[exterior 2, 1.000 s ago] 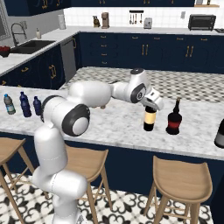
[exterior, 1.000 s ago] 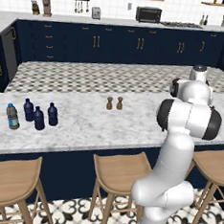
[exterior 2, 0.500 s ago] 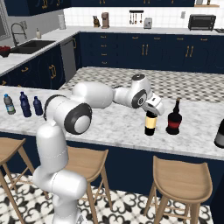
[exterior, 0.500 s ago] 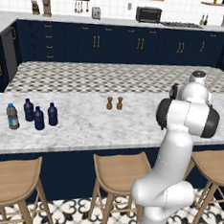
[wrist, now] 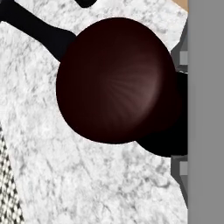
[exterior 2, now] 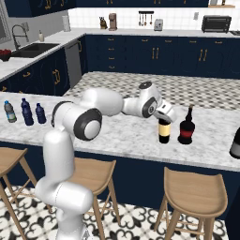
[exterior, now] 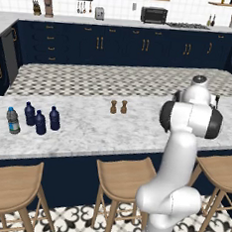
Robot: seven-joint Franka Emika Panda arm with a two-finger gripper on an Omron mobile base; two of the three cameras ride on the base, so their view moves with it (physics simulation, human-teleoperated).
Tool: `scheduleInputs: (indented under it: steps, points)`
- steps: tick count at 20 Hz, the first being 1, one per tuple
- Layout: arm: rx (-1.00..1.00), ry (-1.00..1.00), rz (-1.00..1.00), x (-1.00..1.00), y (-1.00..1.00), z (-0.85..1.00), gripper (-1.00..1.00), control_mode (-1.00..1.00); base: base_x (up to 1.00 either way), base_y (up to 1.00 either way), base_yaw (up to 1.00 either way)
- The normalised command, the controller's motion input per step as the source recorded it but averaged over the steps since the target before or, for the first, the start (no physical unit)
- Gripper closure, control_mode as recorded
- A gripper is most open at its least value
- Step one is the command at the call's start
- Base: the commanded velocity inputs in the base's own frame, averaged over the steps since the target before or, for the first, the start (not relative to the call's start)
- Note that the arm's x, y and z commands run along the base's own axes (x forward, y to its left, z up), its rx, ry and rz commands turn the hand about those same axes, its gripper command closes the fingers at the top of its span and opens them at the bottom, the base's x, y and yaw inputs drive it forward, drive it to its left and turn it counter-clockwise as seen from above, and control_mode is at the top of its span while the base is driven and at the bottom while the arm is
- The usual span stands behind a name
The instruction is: Move the plastic bottles in the middle to the plastics group, and the glass bottles in the middle to the glass group.
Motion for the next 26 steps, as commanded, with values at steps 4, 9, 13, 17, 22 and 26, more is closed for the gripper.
scheduleInputs:
  steps: [4,9,13,17,22,26]
  points:
    - [0.01,0.01,0.00,0.52,-0.32,0.01,1.00,-1.00,0.00,0.00,0.00]
    - [0.02,0.11,0.00,0.09,-0.14,-0.05,1.00,-1.00,0.00,0.00,0.00]
    - [0.00,0.00,0.00,0.00,0.00,-0.36,1.00,-1.00,0.00,0.00,0.00]
    - [0.03,-0.11,0.00,0.00,0.00,-0.32,1.00,-1.00,0.00,0.00,0.00]
    - [0.01,-0.03,0.00,0.00,0.00,-0.10,-1.00,-1.00,0.00,0.00,0.00]
    - [0.00,0.00,0.00,0.00,0.00,0.00,-1.00,-1.00,0.00,0.00,0.00]
